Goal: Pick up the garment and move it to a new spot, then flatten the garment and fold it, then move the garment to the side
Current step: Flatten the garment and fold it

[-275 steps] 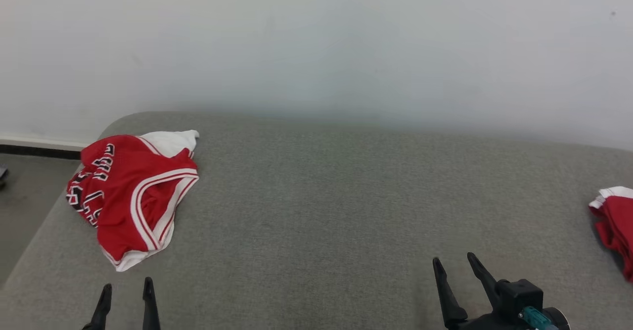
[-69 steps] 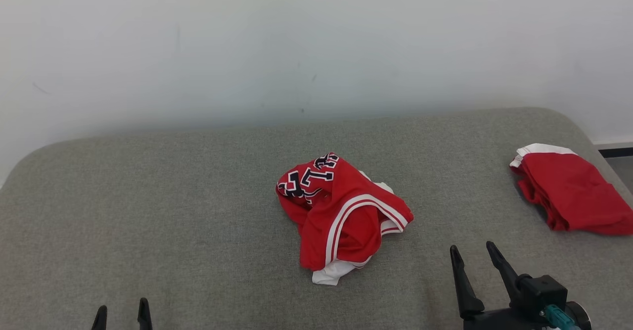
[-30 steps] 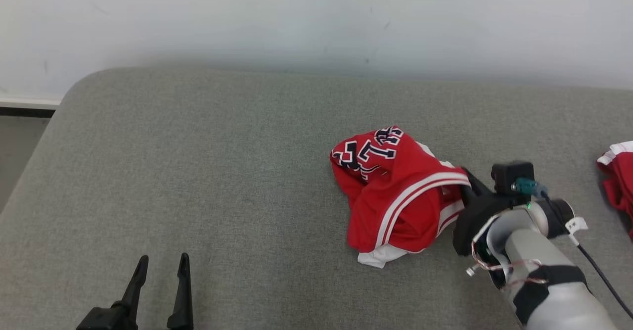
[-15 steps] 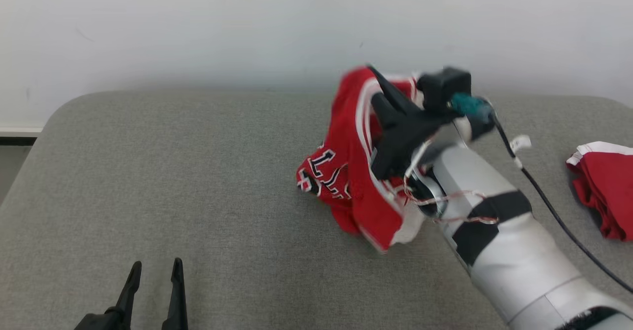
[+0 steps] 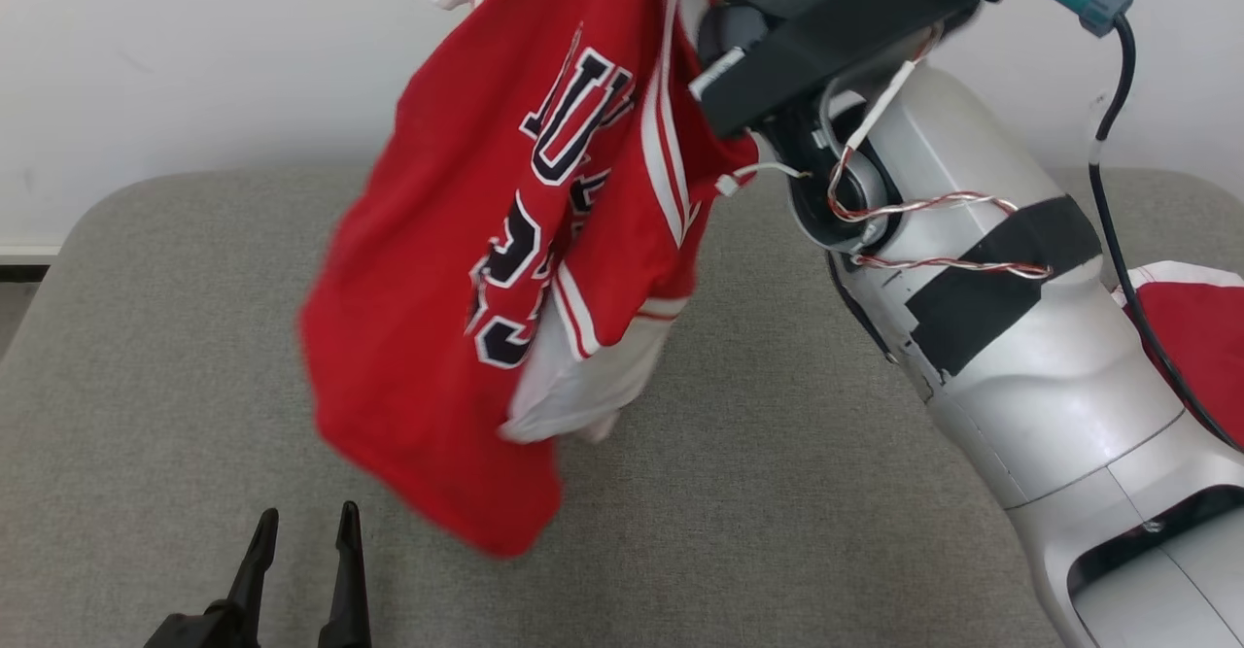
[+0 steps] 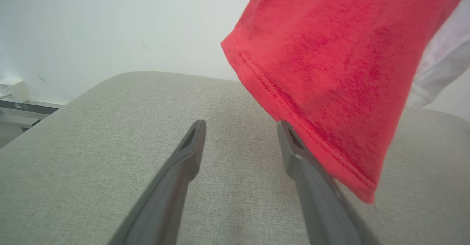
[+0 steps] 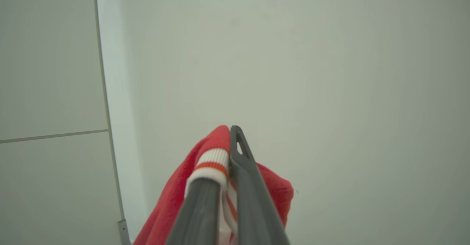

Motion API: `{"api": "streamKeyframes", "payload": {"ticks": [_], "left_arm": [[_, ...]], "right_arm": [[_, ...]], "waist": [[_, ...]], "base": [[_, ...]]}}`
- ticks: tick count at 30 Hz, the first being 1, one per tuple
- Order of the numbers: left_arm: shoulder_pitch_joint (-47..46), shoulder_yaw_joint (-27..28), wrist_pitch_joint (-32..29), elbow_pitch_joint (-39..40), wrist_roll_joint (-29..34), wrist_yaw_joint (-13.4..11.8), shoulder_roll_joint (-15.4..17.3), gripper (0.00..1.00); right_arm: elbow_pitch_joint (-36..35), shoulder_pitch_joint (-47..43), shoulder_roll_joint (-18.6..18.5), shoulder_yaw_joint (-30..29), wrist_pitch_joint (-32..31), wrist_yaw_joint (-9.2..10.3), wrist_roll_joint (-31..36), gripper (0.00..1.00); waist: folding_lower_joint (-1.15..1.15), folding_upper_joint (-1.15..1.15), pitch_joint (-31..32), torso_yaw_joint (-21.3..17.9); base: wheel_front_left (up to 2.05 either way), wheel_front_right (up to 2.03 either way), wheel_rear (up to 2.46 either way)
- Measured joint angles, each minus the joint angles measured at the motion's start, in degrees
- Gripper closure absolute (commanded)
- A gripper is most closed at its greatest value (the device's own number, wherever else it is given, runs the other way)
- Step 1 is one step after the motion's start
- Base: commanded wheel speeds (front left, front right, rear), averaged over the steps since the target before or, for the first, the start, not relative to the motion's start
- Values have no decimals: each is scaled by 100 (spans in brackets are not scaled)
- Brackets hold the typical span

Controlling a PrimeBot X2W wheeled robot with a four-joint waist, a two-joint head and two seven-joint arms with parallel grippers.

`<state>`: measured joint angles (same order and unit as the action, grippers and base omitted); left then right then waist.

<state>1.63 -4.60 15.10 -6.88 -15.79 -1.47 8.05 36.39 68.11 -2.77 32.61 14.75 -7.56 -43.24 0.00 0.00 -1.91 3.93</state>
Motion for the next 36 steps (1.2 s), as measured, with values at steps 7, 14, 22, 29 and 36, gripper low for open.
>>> {"api": "streamKeyframes", "payload": {"ticks": [7, 14, 22, 29, 36], "left_arm": [[1, 21, 0, 1, 7, 32, -29, 0], [-8, 44, 0, -10, 16, 51, -57, 0], [-18, 51, 1, -74, 53, 104, -71, 0], [1, 45, 0, -93, 103, 143, -85, 0], [23, 45, 1, -64, 110, 147, -90, 0]], "right_arm": [[1606, -833, -375, -482, -16, 0, 915, 100], [2571, -1722, -964, -879, -5, 0, 1625, 100], [2945, -2321, -1218, -1395, 21, 0, 2308, 100], [2644, -2572, -1180, -1819, 24, 0, 2805, 100], [2377, -2251, -803, -1972, -134, 0, 3032, 100]], "waist": [[1, 0, -45, -90], [0, 0, -104, -255], [0, 0, -38, -428], [0, 0, 46, -446], [0, 0, 27, -367]], "base": [[0, 0, 0], [0, 0, 0], [0, 0, 0], [0, 0, 0], [0, 0, 0]]}}
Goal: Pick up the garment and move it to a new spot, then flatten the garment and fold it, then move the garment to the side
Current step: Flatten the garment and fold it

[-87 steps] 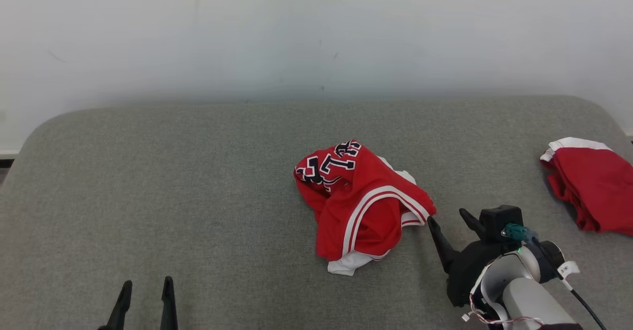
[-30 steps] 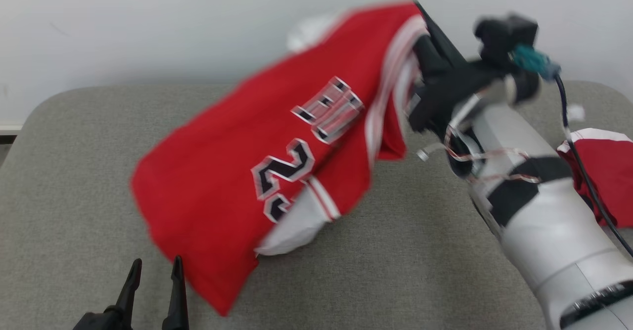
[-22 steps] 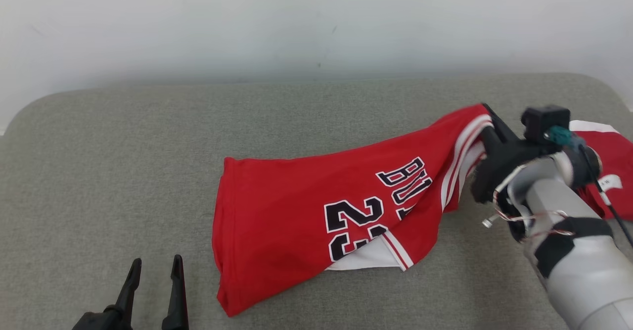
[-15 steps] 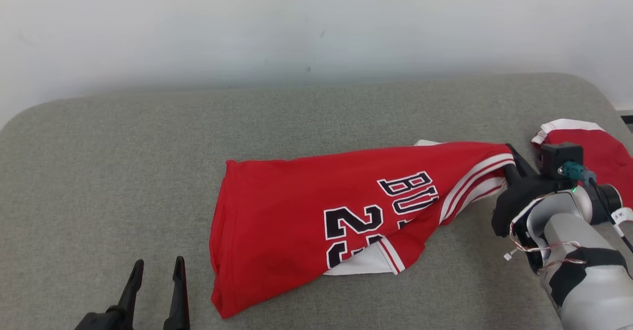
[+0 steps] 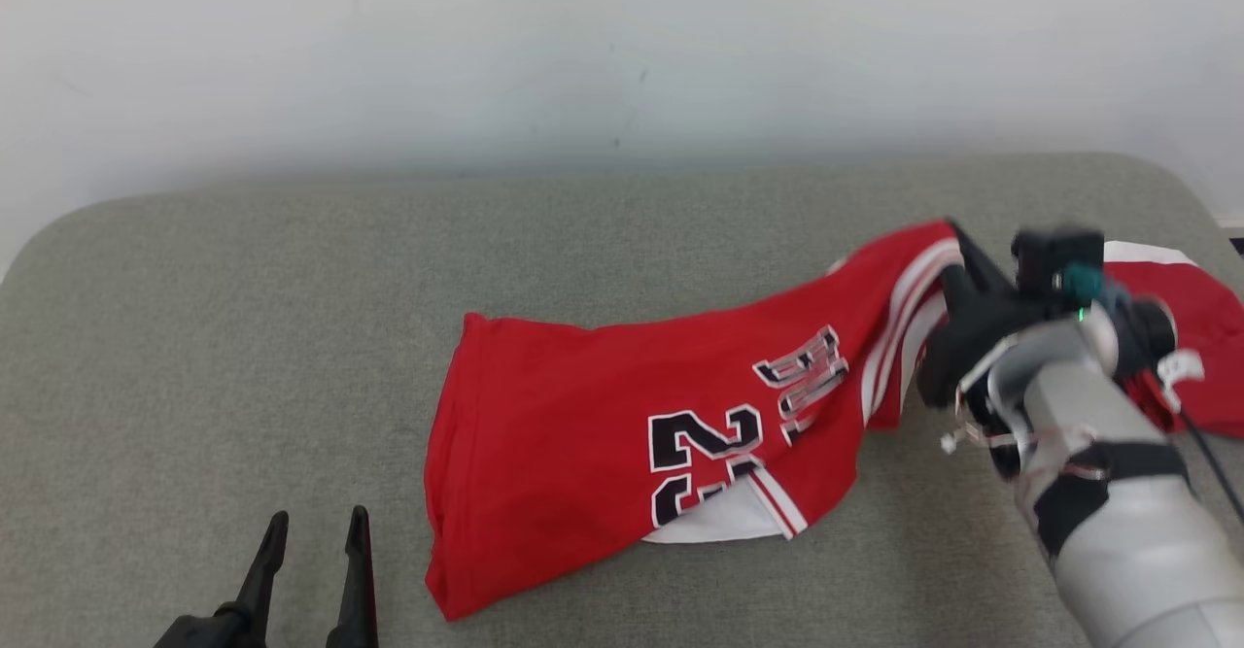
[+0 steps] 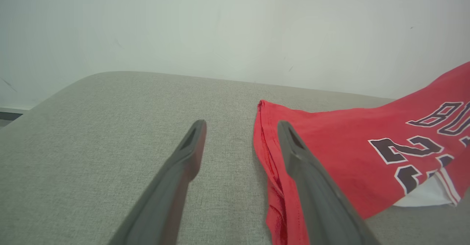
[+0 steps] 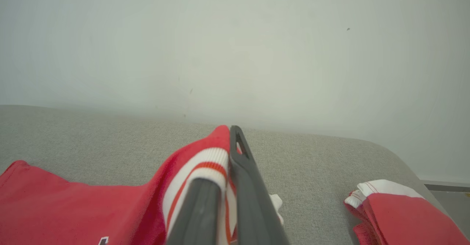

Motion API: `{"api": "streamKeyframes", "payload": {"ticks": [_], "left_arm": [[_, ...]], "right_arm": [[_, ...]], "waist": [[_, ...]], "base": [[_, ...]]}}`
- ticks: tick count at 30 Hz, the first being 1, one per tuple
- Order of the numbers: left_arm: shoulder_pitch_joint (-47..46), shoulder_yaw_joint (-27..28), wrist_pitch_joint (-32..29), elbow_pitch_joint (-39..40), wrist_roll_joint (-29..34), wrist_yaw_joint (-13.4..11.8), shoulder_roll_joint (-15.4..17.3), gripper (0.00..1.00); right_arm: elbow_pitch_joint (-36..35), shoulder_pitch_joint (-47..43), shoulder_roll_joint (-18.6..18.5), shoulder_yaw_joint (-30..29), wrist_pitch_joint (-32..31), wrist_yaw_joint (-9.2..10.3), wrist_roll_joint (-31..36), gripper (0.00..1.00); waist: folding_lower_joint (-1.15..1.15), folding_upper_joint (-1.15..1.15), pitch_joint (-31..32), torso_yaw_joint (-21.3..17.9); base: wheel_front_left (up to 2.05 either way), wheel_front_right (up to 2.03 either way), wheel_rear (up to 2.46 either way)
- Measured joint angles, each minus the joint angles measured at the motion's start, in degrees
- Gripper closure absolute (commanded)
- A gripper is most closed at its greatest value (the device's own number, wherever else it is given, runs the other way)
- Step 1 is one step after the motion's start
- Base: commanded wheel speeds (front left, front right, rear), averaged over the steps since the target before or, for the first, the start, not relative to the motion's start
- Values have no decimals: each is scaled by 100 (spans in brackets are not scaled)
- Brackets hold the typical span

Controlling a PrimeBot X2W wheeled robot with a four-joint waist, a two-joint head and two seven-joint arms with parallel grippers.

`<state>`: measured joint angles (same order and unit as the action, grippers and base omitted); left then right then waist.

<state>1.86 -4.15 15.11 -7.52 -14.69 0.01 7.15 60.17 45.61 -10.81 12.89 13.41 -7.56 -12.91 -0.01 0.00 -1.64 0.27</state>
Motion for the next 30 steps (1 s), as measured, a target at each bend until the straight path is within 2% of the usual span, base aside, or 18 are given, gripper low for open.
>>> {"api": "streamKeyframes", "payload": {"ticks": [5, 8, 9, 10, 11, 16, 21, 24, 30], "left_arm": [[-130, -70, -1, 12, 18, 49, -21, 0], [-334, -155, 0, -7, 53, 108, -56, 0], [-389, -171, -1, -22, 58, 122, -68, 0], [-437, -178, 0, -32, 58, 153, -73, 0], [-493, -176, 0, -54, 58, 162, -81, 0], [-714, -149, -1, -164, 80, 229, -122, 0], [-727, -45, 0, -229, 112, 230, -162, 0], [-703, 4, 0, -241, 124, 229, -164, 0], [-573, 153, 0, -248, 159, 246, -154, 0]], "right_arm": [[81, 628, 74, -152, -288, 0, 148, 100], [393, 1061, 105, -468, -411, 0, 204, 100], [503, 1138, 124, -526, -469, 0, 205, 78], [630, 1204, 134, -573, -560, 0, 233, 31], [743, 1257, 162, -589, -644, 0, 272, 0], [1184, 1316, 253, -504, -1448, 0, 416, 0], [1277, 1172, 103, -359, -1866, 0, 588, 0], [1300, 1059, 21, -323, -1917, 0, 591, 0], [1082, 745, -76, -223, -1553, 0, 417, 0]], "waist": [[0, 0, -140, 134], [0, 0, -278, 327], [0, 0, -318, 383], [0, 0, -361, 434], [0, 0, -410, 480], [2, -1, -638, 690], [2, -1, -714, 730], [1, 0, -693, 689], [1, -1, -528, 438]], "base": [[0, 0, 0], [0, 0, 0], [0, 0, 0], [0, 0, 0], [0, 0, 0], [0, 0, 0], [0, 0, 0], [0, 0, 0], [0, 0, 0]]}}
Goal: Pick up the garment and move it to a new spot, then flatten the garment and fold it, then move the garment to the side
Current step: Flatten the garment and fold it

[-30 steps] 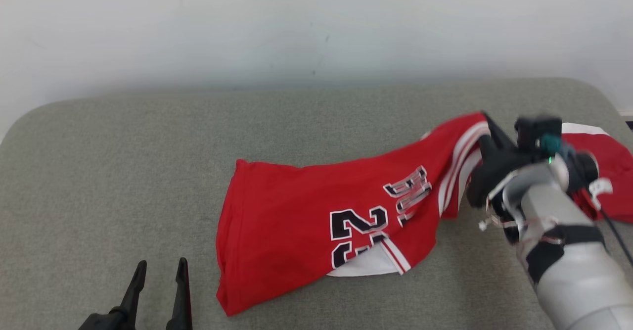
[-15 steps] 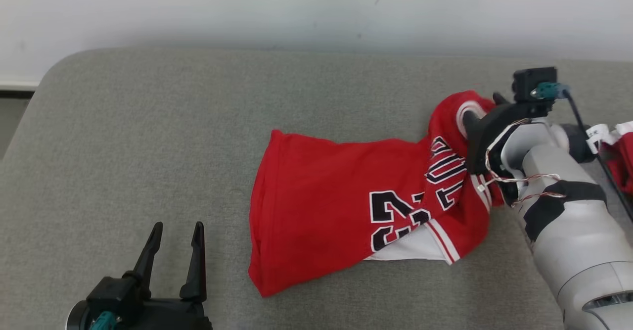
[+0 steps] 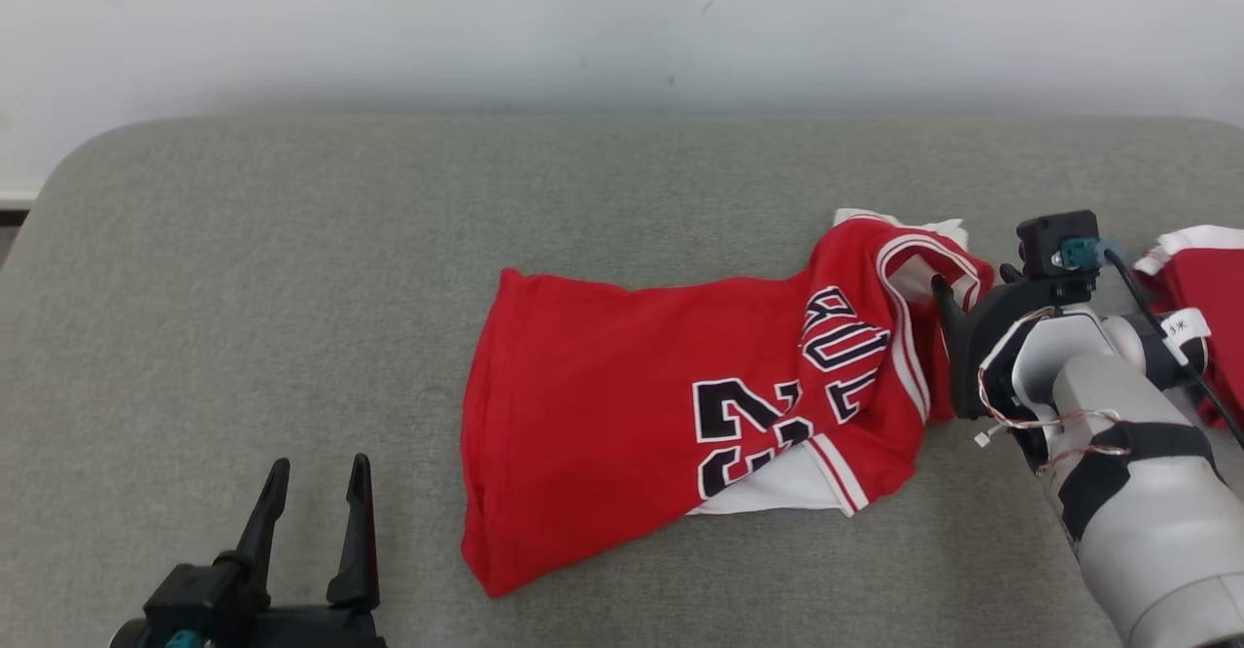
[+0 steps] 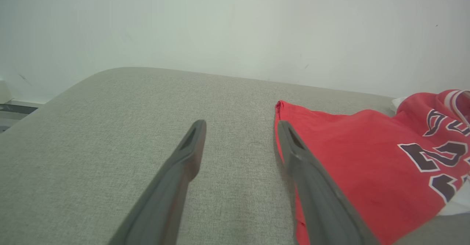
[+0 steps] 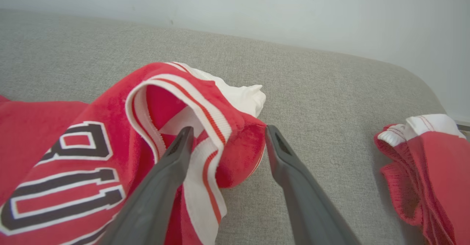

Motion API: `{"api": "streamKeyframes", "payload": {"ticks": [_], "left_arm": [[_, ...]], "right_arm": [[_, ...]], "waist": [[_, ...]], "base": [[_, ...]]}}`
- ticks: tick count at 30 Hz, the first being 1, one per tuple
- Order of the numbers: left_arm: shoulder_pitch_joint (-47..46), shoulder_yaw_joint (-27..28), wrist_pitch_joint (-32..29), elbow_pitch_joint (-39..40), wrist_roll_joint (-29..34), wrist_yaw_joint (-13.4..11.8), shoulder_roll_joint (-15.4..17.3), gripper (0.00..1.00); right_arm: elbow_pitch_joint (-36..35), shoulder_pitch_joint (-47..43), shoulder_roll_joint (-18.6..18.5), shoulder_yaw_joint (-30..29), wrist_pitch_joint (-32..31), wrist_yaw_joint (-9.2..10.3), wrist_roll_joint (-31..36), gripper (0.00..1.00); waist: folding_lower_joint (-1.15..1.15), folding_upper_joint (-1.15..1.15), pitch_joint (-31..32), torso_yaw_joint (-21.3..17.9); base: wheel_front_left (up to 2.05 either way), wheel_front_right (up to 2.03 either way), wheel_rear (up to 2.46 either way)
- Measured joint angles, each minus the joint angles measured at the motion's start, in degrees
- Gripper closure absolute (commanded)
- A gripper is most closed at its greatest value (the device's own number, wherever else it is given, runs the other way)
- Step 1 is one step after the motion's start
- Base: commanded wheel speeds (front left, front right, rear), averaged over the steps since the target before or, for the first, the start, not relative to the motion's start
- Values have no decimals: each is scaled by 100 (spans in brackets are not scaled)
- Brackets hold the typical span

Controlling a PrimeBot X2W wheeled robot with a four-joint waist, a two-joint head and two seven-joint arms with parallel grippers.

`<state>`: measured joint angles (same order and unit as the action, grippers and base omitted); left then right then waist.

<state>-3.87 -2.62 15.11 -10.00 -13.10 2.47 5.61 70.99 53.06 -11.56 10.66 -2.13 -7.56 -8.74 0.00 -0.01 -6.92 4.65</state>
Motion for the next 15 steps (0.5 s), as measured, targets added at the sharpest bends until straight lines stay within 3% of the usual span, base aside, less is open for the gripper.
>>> {"api": "streamKeyframes", "payload": {"ticks": [9, 15], "left_arm": [[225, 108, 0, 29, 29, -12, -26, 0], [354, 94, 0, 99, 45, -43, -75, 0]], "right_arm": [[-940, -984, -55, 346, 394, 0, -533, 0], [-1946, -1957, -31, 417, 111, 0, -880, 0]], "waist": [[-1, 0, 297, -394], [-1, 1, 441, -499]], "base": [[0, 0, 0], [0, 0, 0]]}}
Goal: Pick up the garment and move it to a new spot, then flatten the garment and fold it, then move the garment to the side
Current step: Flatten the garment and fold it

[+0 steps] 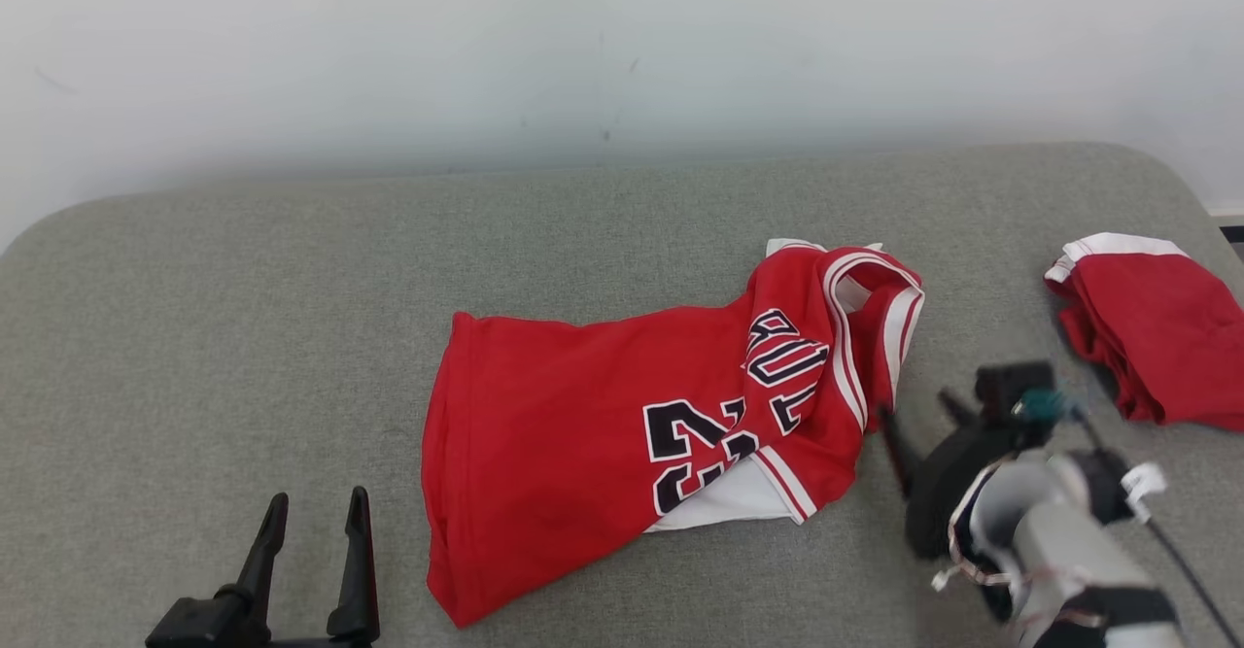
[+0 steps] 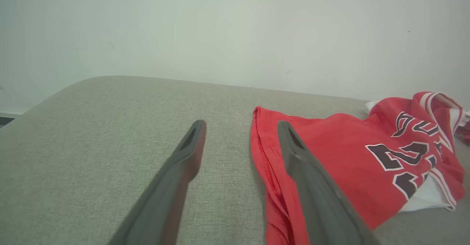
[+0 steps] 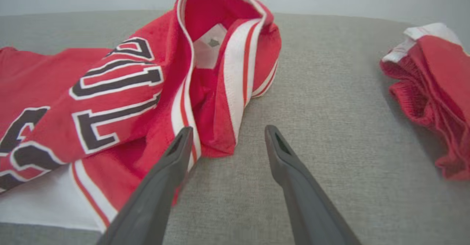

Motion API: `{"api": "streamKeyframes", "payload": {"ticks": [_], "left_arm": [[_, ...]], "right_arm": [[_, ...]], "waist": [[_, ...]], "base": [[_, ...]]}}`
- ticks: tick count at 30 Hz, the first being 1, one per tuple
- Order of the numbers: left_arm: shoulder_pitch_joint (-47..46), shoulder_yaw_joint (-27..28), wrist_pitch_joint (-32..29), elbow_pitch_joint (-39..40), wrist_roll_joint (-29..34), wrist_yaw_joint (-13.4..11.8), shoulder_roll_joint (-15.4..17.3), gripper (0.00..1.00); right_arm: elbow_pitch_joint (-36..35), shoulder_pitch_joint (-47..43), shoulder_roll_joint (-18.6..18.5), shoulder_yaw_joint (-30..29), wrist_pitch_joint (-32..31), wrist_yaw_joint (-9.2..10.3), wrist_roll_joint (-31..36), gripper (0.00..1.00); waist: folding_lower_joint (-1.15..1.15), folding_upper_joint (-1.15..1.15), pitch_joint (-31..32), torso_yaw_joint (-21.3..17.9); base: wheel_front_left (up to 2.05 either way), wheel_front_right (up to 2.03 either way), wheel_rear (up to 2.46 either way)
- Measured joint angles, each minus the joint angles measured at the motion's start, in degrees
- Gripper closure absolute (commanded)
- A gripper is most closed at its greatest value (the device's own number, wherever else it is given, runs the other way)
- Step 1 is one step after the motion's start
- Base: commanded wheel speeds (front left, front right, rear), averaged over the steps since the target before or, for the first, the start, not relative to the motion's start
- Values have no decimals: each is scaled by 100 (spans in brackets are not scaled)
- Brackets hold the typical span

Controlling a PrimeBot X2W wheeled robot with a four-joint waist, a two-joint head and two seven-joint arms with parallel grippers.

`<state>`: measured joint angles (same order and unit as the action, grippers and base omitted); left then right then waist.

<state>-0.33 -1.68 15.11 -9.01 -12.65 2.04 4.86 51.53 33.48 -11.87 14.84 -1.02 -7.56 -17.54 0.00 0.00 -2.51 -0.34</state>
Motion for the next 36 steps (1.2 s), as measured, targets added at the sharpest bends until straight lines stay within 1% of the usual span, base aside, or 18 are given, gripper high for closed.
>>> {"api": "streamKeyframes", "payload": {"ticks": [4, 8, 11, 14, 20, 21, 22, 23, 24, 28, 31, 34, 36], "left_arm": [[61, -11, 0, 38, 1, -4, -8, 0], [53, -21, 0, 44, 5, 2, -4, 0], [29, -51, 0, 46, 18, 5, -4, 0], [-4, -55, 0, 26, 22, 35, 10, 0], [-70, -33, 0, -34, 22, 66, 40, 0], [-79, -32, 0, -41, 22, 85, 38, 0], [-87, -32, 0, -47, 22, 87, 36, 0], [-95, -25, 0, -53, 22, 93, 36, 0], [-102, -20, 0, -57, 22, 94, 36, 0], [-133, -7, 0, -75, 23, 100, 31, 0], [-132, -2, 0, -69, 34, 94, 20, 0], [-125, 22, 0, -62, 40, 89, 16, 0], [-113, 52, 0, -55, 40, 73, 19, 0]], "right_arm": [[-709, -669, 126, 114, -407, 0, -121, 0], [-1151, -1011, 240, 26, -725, 0, -144, 0], [-1247, -1132, 333, -122, -946, 0, -7, 0], [-1262, -1145, 404, -393, -1061, 0, 203, 0], [-1176, -1150, 606, -717, -1167, 0, 503, 0], [-1150, -1149, 621, -742, -1191, 0, 536, 9], [-1124, -1148, 638, -782, -1192, 0, 571, 37], [-1095, -1136, 659, -825, -1191, 0, 581, 78], [-1071, -1121, 668, -843, -1181, 0, 609, 100], [-1047, -1056, 691, -931, -1033, 0, 676, 100], [-1192, -1020, 700, -951, -921, 0, 672, 100], [-1592, -1024, 697, -936, -879, 0, 633, 100], [-2002, -1070, 683, -920, -951, 0, 559, 100]], "waist": [[0, 0, 4, 29], [0, 0, -44, 88], [0, 0, -75, 160], [0, 0, -106, 235], [0, 0, -168, 363], [0, 0, -176, 378], [0, 0, -185, 390], [0, 0, -194, 399], [0, 0, -202, 404], [1, -1, -202, 407], [0, -1, -176, 392], [0, -1, -135, 370], [0, -1, -97, 349]], "base": [[0, 0, 0], [0, 0, 0], [0, 0, 0], [0, 0, 0], [0, 0, 0], [0, 0, 0], [0, 0, 0], [0, 0, 0], [0, 0, 0], [0, 0, 0], [0, 0, 0], [0, 0, 0], [0, 0, 0]]}}
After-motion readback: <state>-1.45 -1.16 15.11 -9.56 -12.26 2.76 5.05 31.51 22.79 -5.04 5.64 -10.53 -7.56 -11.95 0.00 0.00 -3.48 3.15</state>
